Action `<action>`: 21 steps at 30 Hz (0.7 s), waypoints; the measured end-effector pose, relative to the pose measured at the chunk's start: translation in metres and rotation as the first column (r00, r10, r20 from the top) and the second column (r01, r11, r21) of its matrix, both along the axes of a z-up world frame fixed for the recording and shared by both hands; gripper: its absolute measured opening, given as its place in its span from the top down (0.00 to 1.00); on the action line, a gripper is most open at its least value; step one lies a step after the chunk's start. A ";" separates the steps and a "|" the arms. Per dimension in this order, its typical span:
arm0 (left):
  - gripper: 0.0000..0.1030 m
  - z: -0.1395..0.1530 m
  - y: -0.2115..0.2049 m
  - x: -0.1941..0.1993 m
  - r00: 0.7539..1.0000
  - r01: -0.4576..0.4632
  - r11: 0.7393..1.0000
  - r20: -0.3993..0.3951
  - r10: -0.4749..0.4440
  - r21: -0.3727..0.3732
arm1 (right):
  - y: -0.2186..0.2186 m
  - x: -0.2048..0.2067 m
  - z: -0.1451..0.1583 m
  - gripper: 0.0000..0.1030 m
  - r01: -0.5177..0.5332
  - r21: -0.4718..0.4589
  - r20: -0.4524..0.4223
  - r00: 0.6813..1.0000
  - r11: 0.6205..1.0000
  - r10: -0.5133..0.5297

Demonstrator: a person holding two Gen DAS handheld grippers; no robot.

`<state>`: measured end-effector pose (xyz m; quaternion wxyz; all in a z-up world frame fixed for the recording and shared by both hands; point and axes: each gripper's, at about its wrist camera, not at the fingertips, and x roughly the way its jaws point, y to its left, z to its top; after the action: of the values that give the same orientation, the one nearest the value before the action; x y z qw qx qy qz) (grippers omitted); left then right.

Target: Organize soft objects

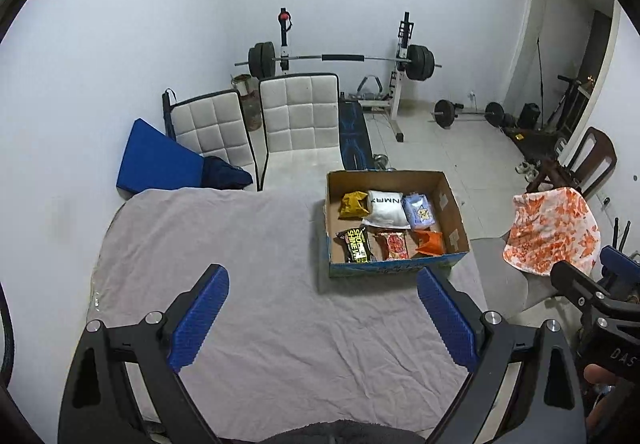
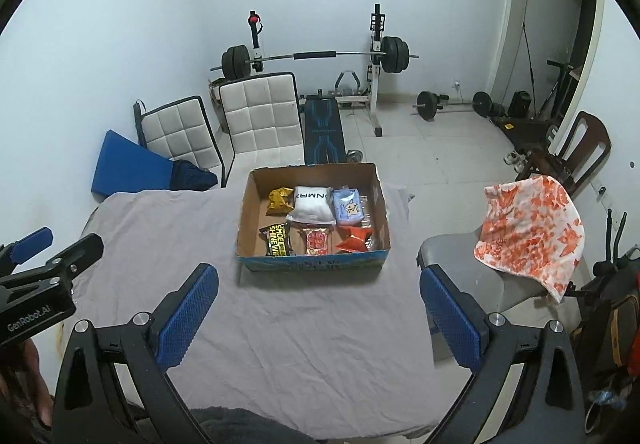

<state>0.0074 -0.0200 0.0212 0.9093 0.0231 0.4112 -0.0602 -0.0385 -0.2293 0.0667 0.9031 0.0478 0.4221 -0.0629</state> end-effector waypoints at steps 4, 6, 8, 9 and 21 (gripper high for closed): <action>0.06 0.006 0.004 -0.007 1.000 -0.002 1.000 0.018 0.002 -0.018 | 0.006 -0.006 0.007 0.00 -0.005 -0.002 0.001 1.000 1.000 0.005; 0.06 0.007 0.004 -0.009 1.000 -0.001 1.000 0.024 0.001 -0.017 | 0.008 -0.007 0.007 0.00 -0.008 0.000 0.000 1.000 1.000 0.008; 0.06 0.008 0.004 -0.012 1.000 0.002 1.000 0.027 -0.002 -0.017 | 0.009 -0.008 0.009 0.00 -0.011 -0.001 -0.002 1.000 1.000 0.011; 0.06 0.008 0.004 -0.013 1.000 0.002 1.000 0.027 -0.002 -0.018 | 0.010 -0.010 0.011 0.00 -0.012 -0.002 -0.003 1.000 1.000 0.012; 0.06 0.006 0.000 -0.020 0.999 0.019 1.000 0.027 -0.019 -0.017 | 0.010 -0.015 0.017 0.00 -0.018 0.001 0.020 1.000 1.000 0.018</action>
<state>-0.0124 -0.0196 0.0275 0.9143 0.0201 0.3980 -0.0721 -0.0538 -0.2194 0.0840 0.9078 0.0452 0.4135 -0.0541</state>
